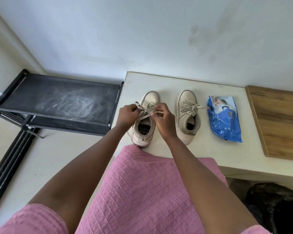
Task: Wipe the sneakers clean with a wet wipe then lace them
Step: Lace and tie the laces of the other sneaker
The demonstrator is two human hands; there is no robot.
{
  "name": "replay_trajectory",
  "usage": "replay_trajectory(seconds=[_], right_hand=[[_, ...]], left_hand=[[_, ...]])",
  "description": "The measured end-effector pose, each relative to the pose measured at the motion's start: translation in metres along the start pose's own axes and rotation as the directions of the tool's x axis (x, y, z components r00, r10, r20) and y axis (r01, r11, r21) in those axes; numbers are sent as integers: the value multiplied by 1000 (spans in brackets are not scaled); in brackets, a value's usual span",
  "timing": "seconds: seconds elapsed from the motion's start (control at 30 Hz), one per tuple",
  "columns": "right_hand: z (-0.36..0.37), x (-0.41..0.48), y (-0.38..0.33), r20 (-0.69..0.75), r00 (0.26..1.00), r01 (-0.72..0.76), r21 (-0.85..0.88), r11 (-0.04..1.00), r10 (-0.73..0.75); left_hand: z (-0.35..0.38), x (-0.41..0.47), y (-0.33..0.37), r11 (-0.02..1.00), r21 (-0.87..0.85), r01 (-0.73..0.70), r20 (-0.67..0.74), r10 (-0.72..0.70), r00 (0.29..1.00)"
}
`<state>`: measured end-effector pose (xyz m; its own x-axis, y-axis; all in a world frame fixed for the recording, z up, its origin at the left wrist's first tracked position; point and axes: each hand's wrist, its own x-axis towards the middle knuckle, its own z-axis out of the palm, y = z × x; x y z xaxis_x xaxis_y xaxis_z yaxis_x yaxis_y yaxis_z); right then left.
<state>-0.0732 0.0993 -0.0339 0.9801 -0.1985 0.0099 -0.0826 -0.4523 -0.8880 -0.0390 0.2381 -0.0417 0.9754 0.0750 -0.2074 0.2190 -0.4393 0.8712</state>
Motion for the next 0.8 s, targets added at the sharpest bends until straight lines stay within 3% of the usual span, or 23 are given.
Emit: replay_trajectory(seconds=[0.1, 0.17, 0.27, 0.3, 0.37, 0.43, 0.5, 0.57, 0.67, 0.8], right_hand=[[3, -10, 4, 91, 980, 189, -183, 965, -174], [8, -9, 3, 28, 977, 208, -289, 934, -209], [11, -4, -6, -138, 957, 207, -296, 932, -257], [10, -2, -8, -201, 956, 164, -237, 958, -213], [1, 3, -9, -271, 960, -48, 66, 997, 64], [-9, 4, -7, -198, 904, -258, 454, 853, 379], [-17, 2, -6, -136, 834, -338, 641, 689, 535], [-24, 1, -6, -106, 784, -364, 720, 591, 612], [-30, 3, -8, 1, 770, -412, 763, 497, 638], [-30, -1, -13, 92, 756, -496, 726, 477, 648]], left_hand=[[-8, -12, -8, 996, -17, -84, -22, 84, 996], [-9, -15, -10, 993, 1, -116, 37, 116, 993], [-13, -14, -6, 993, 63, -97, 6, 97, 995], [-15, -12, -4, 996, 36, -78, -10, 78, 997], [-20, -11, -5, 998, -49, -44, -22, 43, 999], [-27, -11, -7, 996, -90, -23, -28, 21, 999], [-34, -10, -11, 989, -143, 21, -74, -32, 997], [-44, -8, -19, 976, -199, 84, -157, -116, 981], [-57, -8, -31, 980, -148, 135, -190, -162, 968], [-61, -6, -36, 974, -172, 148, -268, -191, 944]])
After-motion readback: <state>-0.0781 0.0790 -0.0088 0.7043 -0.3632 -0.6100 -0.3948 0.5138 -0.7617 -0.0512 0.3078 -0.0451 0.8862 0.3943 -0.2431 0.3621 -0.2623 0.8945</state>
